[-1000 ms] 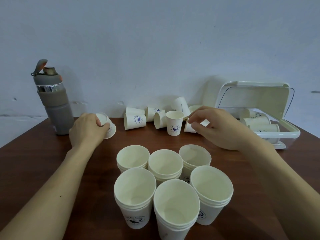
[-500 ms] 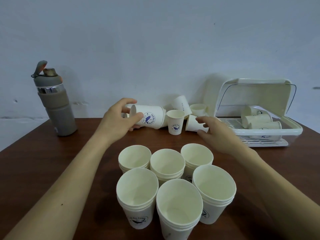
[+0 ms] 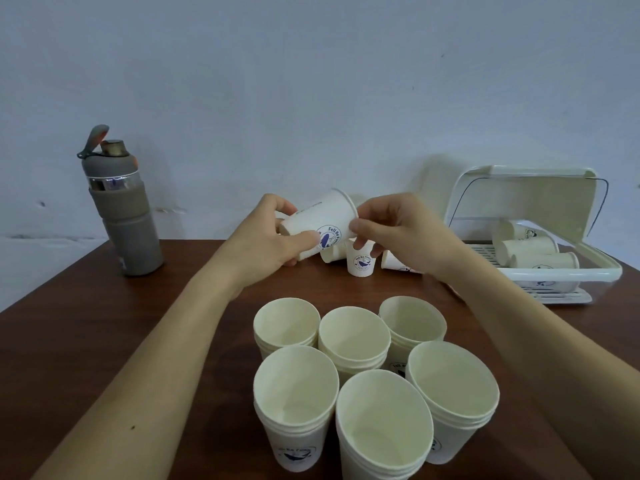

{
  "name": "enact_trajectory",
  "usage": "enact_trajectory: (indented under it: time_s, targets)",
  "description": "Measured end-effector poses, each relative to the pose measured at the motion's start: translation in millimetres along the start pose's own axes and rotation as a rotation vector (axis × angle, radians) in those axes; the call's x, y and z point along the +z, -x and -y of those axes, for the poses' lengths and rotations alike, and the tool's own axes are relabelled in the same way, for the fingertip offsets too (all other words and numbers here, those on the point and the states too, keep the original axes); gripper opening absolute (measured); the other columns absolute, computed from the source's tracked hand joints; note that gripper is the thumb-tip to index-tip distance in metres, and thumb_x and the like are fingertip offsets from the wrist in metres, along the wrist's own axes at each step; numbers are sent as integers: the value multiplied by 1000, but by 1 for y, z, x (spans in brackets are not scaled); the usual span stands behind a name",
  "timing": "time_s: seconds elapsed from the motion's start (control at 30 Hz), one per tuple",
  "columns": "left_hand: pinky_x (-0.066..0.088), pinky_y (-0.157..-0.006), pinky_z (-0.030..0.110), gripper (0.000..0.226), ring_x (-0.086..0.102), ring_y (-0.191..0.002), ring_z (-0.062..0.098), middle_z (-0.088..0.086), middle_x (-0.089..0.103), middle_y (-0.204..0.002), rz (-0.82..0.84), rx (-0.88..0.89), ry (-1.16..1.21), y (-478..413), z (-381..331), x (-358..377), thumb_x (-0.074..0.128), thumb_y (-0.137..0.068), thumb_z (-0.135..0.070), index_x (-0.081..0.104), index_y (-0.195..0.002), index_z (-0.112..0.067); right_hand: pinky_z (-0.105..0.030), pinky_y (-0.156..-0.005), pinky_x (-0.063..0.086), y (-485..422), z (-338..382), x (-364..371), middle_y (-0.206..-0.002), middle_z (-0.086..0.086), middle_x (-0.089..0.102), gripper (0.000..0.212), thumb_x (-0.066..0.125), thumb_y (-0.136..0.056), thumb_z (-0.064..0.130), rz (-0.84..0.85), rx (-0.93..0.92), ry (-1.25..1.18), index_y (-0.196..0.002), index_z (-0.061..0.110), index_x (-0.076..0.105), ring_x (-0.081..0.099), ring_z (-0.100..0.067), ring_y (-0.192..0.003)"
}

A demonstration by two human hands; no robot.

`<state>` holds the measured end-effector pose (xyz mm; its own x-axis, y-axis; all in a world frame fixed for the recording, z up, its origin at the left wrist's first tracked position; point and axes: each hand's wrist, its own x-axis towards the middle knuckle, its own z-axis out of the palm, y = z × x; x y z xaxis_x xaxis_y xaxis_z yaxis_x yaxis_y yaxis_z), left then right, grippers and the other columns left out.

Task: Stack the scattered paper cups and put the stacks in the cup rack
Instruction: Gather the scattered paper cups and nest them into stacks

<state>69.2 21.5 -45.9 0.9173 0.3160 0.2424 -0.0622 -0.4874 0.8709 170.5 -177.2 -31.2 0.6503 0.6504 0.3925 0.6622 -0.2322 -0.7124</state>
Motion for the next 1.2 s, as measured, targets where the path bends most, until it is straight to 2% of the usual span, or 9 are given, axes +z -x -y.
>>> enact_trajectory:
  time_s: [0.1,0.17,0.27,0.4,0.6,0.83,0.97,1.1,1.2]
  targets:
    - [45,-65,24,48,65,-84,10,-1,64,-108,-20,3,-59,2,-4,-4,72,-86,-44,50,-125,-28,-27,-62,58,-9,3,2,-76,-1,72,14,60,-98,9,-8,-17,-20,-93,6,73,68,-6,-69]
    - [48,-73,27,56,68,-88,9,-2,65,-115,-47,30,-33,2,-5,-8,70,-85,-48,47,-135,-34,-31,-68,58,-21,-12,2,-82,8,71,15,58,-99,10,-75,28,59,-101,12,72,68,-7,-72]
    - [53,-87,32,67,73,-78,6,-1,68,-113,-45,83,9,5,-8,-12,67,-90,-41,33,-147,-48,-32,-95,49,-31,-43,1,-121,1,69,31,58,-98,18,8,181,442,-129,16,63,68,-20,-107]
    - [54,-73,28,73,76,-78,15,1,65,-121,-2,134,82,8,-15,-13,66,-92,-33,24,-149,-51,-32,-103,39,-25,-62,9,-148,-1,54,54,60,-97,23,186,299,639,-149,18,45,53,-25,-132]
    - [53,-60,14,61,72,-86,18,3,67,-108,33,151,11,13,-19,-15,71,-88,-31,31,-130,-50,-30,-82,45,-18,-67,13,-117,-5,73,28,60,-93,17,106,286,760,-118,17,73,64,-26,-112]
    - [56,-83,36,61,69,-94,18,1,65,-108,-34,114,-3,10,-20,-11,74,-85,-37,31,-127,-32,-31,-76,50,-4,-65,-8,-101,-5,68,10,67,-91,17,-68,213,576,-94,14,76,68,-21,-93]
    - [57,-84,39,69,68,-98,15,-2,63,-112,-62,86,49,12,-23,-7,73,-71,-55,37,-122,-28,-27,-63,44,12,-48,-19,-97,-6,70,15,70,-90,25,-224,226,329,-83,13,69,69,-25,-84]
    - [56,-74,31,58,68,-95,9,-4,63,-111,-66,83,42,15,-25,-5,78,-79,-48,44,-120,-24,-37,-67,45,25,-28,-22,-104,-19,73,28,73,-87,31,-305,233,99,-72,10,61,59,-30,-68]
    - [60,-70,30,46,71,-85,5,-5,65,-108,-64,83,44,17,-25,-8,77,-81,-41,50,-115,-24,-52,-87,53,28,-13,-23,-112,-12,72,37,76,-85,35,-352,227,-3,-61,13,57,71,-30,-80]
